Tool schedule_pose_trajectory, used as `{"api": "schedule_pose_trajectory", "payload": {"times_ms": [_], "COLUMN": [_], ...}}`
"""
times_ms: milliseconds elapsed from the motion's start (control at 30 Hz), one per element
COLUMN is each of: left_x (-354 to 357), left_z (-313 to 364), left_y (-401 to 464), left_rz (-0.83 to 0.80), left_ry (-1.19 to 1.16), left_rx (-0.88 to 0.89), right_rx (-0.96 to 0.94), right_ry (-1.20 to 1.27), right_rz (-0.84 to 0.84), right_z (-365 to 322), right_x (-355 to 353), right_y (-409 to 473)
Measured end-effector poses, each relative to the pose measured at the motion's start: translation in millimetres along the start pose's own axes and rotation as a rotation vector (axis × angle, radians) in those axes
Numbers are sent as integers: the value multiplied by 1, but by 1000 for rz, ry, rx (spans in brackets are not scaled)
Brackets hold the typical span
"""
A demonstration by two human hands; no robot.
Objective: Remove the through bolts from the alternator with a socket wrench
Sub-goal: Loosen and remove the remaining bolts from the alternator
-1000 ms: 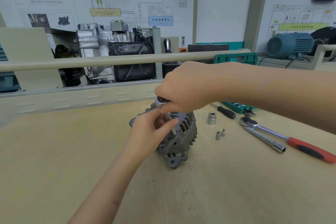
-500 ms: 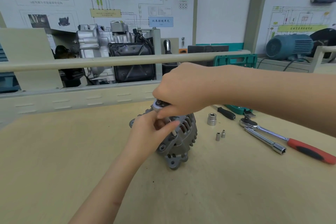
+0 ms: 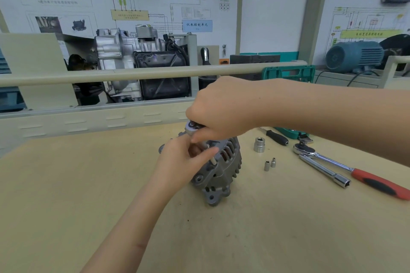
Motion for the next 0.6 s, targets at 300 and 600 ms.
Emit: {"api": "schedule_pose_trajectory", "payload": {"times_ms": [300, 600], "left_x": [1, 2], "left_z": [-6, -1], "left_y": [1, 0], "left_rz": [0, -12], "left_ry": [11, -4], "left_rx": [9, 38], "right_rx": [-38, -2], "right_ry": [43, 62], "right_rz": [-28, -14], "right_z": [0, -2], "right_x": [-1, -3], "right_y": [-2, -4]}}
Point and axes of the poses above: each hand's wrist, its own y-axis towards the middle knuckle, its own x-axis out of the palm, z = x × y, the point moved 7 cm from there along y, towards the middle knuckle, and after that the axes turned 3 degrees about -z, right-handed, at the moved point
